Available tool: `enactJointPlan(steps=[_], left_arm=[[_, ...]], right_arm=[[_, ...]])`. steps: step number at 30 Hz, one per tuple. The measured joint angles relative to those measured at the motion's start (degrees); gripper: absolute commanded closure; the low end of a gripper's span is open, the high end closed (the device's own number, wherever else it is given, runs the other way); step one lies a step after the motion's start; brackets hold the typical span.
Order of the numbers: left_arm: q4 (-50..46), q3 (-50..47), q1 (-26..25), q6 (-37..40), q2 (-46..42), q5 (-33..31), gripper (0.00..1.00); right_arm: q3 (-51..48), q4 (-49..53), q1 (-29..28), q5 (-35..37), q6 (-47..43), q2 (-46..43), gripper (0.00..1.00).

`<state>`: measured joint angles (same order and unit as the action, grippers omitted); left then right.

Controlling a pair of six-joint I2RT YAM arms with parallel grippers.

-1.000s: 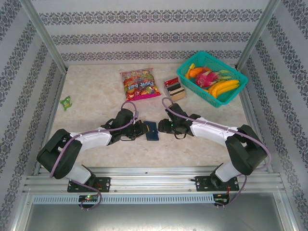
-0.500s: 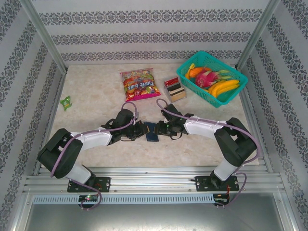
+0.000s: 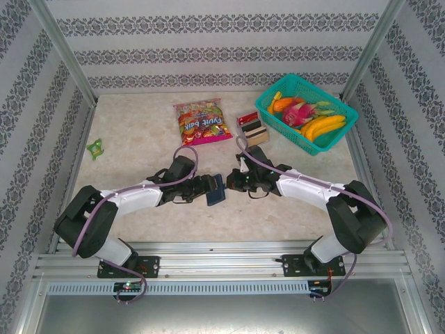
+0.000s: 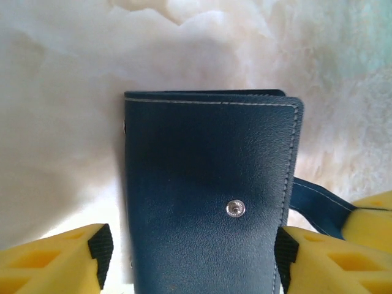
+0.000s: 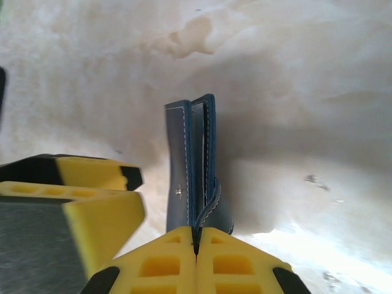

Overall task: Put the credit cards into the card holder
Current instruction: Open the button on the card holder, then open the card holder at the bottom-center of the table.

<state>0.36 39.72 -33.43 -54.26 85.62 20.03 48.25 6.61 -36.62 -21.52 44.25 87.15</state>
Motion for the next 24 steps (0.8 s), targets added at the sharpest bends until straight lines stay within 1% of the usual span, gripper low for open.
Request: enactJointPlan(steps=[6,10,12,14,16,18,20,24], left_arm=[[-3.15,1.11,0.0,1.55,-1.62,-0.66,0.23],[-4.52,3.39,0.0,3.08,-2.36,-0.87,0.22],[-5.35,4.02,0.0,3.8,-2.67,-1.51,0.24],[-6.51,4.33,0.0,4.44,-2.64,-2.16,0.3],[-7.58,4.37,0.0,4.87,-2.64,-2.78,0.42],[-8.63,4.37,0.0,5.53,-2.6,-3.58,0.5],[-9.35,4.55,0.0,6.01,-2.51,-4.22,0.61],[-10.64,5.73,0.0,7.32,-2.43,-5.51,0.73]], right_arm=[[-0.02,-4.96,0.0,-4.57,2.4,0.02,0.96],[-0.02,-7.02,0.0,-6.08,3.63,0.48,0.96],[0.0,-7.41,0.0,-6.45,3.89,0.72,0.96],[-0.02,-7.72,0.0,-6.73,4.07,0.76,0.96],[-0.02,-7.76,0.0,-6.91,4.04,0.79,0.96],[-0.02,-7.69,0.0,-6.88,4.04,0.76,0.96],[-0.04,-7.74,0.0,-6.91,4.04,0.76,0.96],[-0.44,-7.13,0.04,-6.71,3.76,0.76,0.95]])
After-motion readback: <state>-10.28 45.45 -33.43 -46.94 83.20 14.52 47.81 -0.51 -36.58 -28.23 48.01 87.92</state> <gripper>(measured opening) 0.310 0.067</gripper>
